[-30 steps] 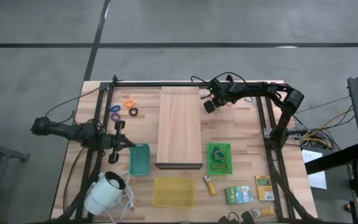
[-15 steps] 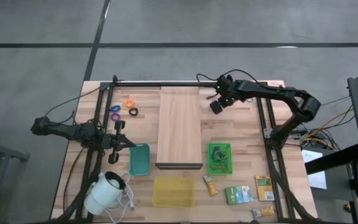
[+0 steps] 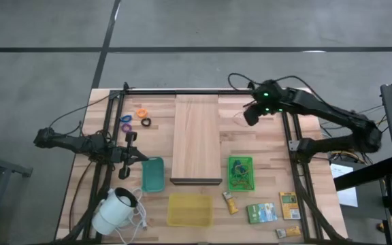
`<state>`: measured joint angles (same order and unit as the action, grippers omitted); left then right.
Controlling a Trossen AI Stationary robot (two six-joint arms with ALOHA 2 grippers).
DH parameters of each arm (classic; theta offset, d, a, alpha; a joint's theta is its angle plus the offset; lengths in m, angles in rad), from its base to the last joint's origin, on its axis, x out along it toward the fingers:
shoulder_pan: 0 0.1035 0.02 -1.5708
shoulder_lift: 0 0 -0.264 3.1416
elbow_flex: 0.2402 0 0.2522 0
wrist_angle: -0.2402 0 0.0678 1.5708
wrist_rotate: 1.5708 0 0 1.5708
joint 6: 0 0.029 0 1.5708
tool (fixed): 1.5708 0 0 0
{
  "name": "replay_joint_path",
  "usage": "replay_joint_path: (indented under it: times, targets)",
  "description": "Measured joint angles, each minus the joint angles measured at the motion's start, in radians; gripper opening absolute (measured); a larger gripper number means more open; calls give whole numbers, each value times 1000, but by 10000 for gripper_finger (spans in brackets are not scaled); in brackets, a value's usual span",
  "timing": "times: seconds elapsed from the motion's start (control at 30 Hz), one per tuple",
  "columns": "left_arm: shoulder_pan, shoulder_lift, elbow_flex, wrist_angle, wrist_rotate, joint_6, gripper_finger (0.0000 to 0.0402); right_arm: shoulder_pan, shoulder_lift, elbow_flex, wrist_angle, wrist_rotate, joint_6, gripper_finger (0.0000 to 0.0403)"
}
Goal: Pick & Place Office Desk Supplies
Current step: Put the red rubber band into the green bin
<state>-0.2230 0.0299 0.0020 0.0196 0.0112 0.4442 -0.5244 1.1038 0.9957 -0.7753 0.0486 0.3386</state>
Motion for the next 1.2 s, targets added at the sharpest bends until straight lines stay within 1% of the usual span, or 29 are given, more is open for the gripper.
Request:
replay_joint_path:
  times: [0.23,0.37,0.5,0.6,0.77,1.2]
  targets:
    - [0,0,0,0,0,0,12,69,-201,1,-1,-9,2,8]
    - [0,0,0,0,0,0,12,115,-285,1,-3,-57,2,8]
    - [0,0,0,0,0,0,12,170,-333,1,-9,-110,2,8]
    - [0,0,0,0,0,0,12,211,-345,1,-22,-141,-1,8]
    - [0,0,0,0,0,0,12,289,-331,-4,-44,-163,-2,8]
    - [0,0,0,0,0,0,12,505,-236,-77,-53,-217,-1,8]
